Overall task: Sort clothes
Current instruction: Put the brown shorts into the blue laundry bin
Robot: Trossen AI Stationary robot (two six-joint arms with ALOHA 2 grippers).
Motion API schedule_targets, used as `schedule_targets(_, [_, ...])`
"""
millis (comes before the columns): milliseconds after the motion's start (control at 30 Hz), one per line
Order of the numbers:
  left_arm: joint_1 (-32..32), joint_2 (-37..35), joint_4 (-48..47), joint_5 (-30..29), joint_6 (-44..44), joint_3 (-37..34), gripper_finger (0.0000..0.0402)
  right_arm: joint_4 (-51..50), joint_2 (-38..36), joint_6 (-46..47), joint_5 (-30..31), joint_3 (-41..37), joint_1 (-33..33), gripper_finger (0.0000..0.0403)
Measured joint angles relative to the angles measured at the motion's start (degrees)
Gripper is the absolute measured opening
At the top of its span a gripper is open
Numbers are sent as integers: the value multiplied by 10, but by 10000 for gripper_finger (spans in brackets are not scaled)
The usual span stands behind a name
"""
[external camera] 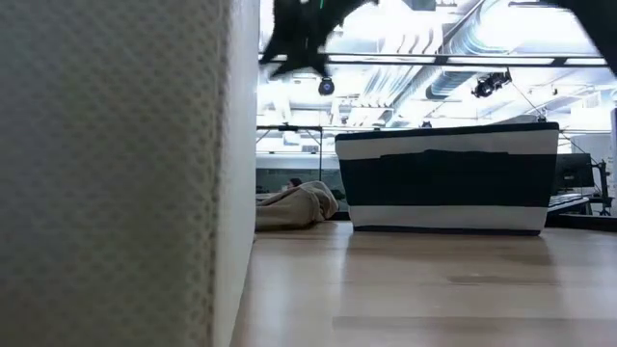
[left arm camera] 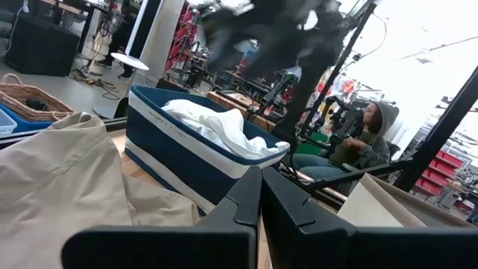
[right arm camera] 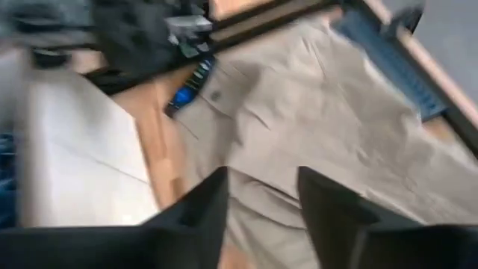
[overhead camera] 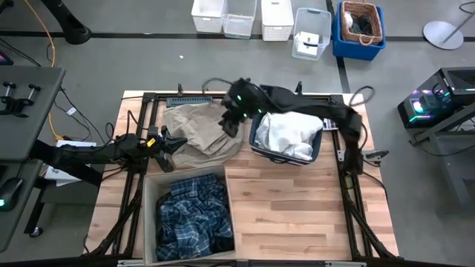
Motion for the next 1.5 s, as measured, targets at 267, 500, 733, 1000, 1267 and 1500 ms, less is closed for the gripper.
schedule_targets(267, [0,0,0,0,0,0,0,-25,119,-137,-135,-1,-67,277])
schedule_targets(500, [0,0,0,0,0,0,0,-54,158,-275,-153,-1,-52,281])
schedule_targets(733, [0,0,0,0,0,0,0,-75,200,-357,-75,-1,-10,281])
schedule_targets(1000, [0,0,0,0,0,0,0,-69,247,-318,88,3,16,254])
schedule_targets(1267, [0,0,0,0,0,0,0,-156,245,-237,71,50,25,21])
schedule_targets(1500, [0,0,0,-1,0,0,0,-194,160,-180,139,217,7,5])
